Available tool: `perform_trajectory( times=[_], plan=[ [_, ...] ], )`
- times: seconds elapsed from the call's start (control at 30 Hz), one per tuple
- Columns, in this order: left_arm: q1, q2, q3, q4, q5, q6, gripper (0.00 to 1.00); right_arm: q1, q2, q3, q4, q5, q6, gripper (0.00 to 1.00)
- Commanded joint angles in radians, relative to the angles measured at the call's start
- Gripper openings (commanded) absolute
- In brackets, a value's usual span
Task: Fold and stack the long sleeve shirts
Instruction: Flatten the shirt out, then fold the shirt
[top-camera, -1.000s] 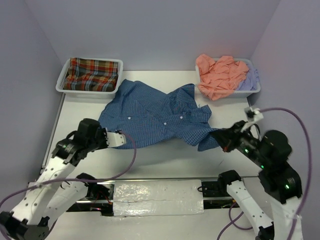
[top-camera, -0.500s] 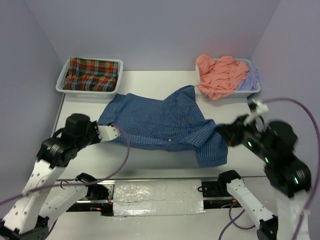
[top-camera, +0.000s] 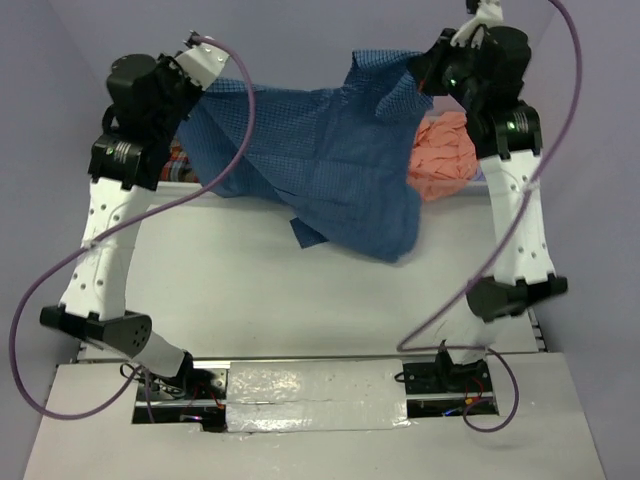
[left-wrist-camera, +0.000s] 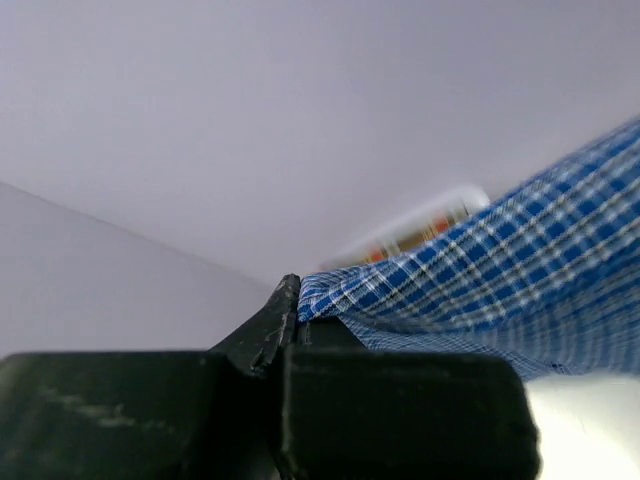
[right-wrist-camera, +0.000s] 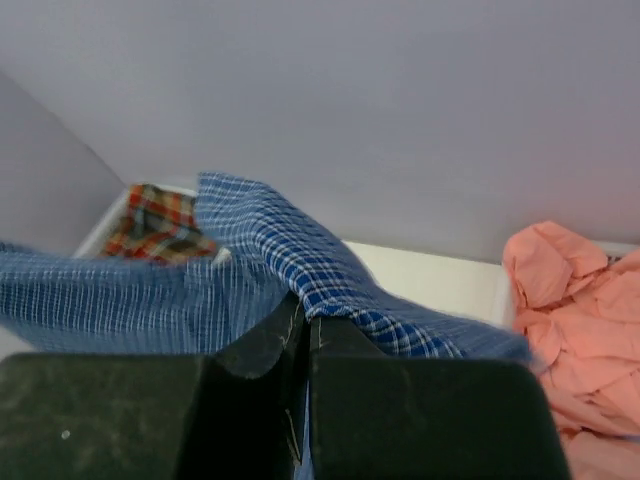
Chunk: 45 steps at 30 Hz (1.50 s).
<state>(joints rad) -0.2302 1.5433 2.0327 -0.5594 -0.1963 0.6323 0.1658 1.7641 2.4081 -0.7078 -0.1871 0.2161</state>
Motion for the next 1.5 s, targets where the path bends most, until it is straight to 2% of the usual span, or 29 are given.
perform_trajectory(
  times=[0.0, 0.13, 0.17, 0.27, 0.3, 0.37, 0.4, 0.43, 0.47, 0.5, 0.53, 0.6, 0.63, 0.7, 0.8, 0.93, 1.07, 1.23, 1.37, 1.47],
  plan=[
    [-0.003, -0.090, 0.008, 0.220, 0.020, -0.037, 0.00, 0.001, -0.288, -0.156, 0.429, 0.003, 0.046, 0.00],
    [-0.006, -0.184, -0.239, 0.259, 0.077, 0.033, 0.00, 0.001, -0.210, 0.024, 0.240, -0.004, -0.052, 0.00],
    [-0.006, -0.205, -0.284, 0.247, 0.084, 0.046, 0.00, 0.001, -0.212, 0.026, 0.179, -0.015, -0.073, 0.00],
    [-0.004, -0.320, -0.506, 0.246, 0.083, 0.147, 0.00, 0.001, -0.320, -0.139, 0.133, -0.025, -0.142, 0.00],
    [-0.004, -0.386, -0.564, 0.243, 0.065, 0.208, 0.00, 0.001, -0.372, -0.300, 0.142, -0.032, -0.159, 0.00],
    [-0.003, -0.487, -0.711, 0.216, 0.058, 0.295, 0.00, 0.001, -0.544, -0.482, 0.194, -0.044, -0.167, 0.00],
    [-0.003, -0.518, -0.754, 0.157, 0.057, 0.320, 0.00, 0.001, -0.613, -0.656, 0.214, -0.049, -0.167, 0.00],
    [-0.001, -0.549, -0.819, 0.117, 0.067, 0.342, 0.00, 0.001, -0.737, -0.735, 0.232, -0.051, -0.165, 0.00],
    [-0.003, -0.605, -0.844, 0.074, 0.075, 0.363, 0.00, 0.001, -0.794, -0.804, 0.232, -0.054, -0.164, 0.00],
    [-0.001, -0.630, -0.883, -0.035, 0.086, 0.407, 0.00, 0.001, -0.852, -0.922, 0.225, -0.061, -0.162, 0.00],
    [-0.003, -0.656, -0.899, -0.092, 0.116, 0.429, 0.00, 0.001, -0.953, -0.976, 0.188, -0.115, -0.162, 0.00],
    [-0.001, -0.719, -0.925, -0.205, 0.155, 0.475, 0.00, 0.001, -1.044, -1.108, 0.139, -0.213, -0.150, 0.00],
    [-0.003, -0.735, -0.946, -0.314, 0.172, 0.492, 0.00, 0.004, -1.125, -1.151, 0.101, -0.292, -0.140, 0.00],
    [-0.003, -0.762, -0.983, -0.425, 0.199, 0.524, 0.00, 0.005, -1.227, -1.248, 0.047, -0.334, -0.120, 0.00],
    [-0.006, -0.778, -1.031, -0.468, 0.213, 0.514, 0.00, 0.003, -1.310, -1.308, -0.028, -0.341, -0.122, 0.00],
    [-0.004, -0.785, -1.091, -0.580, 0.250, 0.555, 0.02, 0.003, -1.330, -1.287, -0.192, -0.457, -0.155, 0.00],
    [-0.004, -0.796, -1.151, -0.596, 0.224, 0.581, 0.05, 0.011, -1.321, -1.241, -0.279, -0.427, -0.193, 0.00],
    [-0.006, -0.781, -1.174, -0.582, 0.258, 0.578, 0.06, 0.009, -1.299, -1.308, -0.211, -0.459, -0.184, 0.00],
    [-0.006, -0.752, -1.219, -0.484, 0.248, 0.509, 0.05, 0.008, -1.241, -1.426, -0.083, -0.436, -0.126, 0.00],
    [-0.004, -0.700, -1.258, -0.383, 0.216, 0.451, 0.05, 0.012, -1.171, -1.466, 0.025, -0.317, -0.080, 0.00]
  ],
)
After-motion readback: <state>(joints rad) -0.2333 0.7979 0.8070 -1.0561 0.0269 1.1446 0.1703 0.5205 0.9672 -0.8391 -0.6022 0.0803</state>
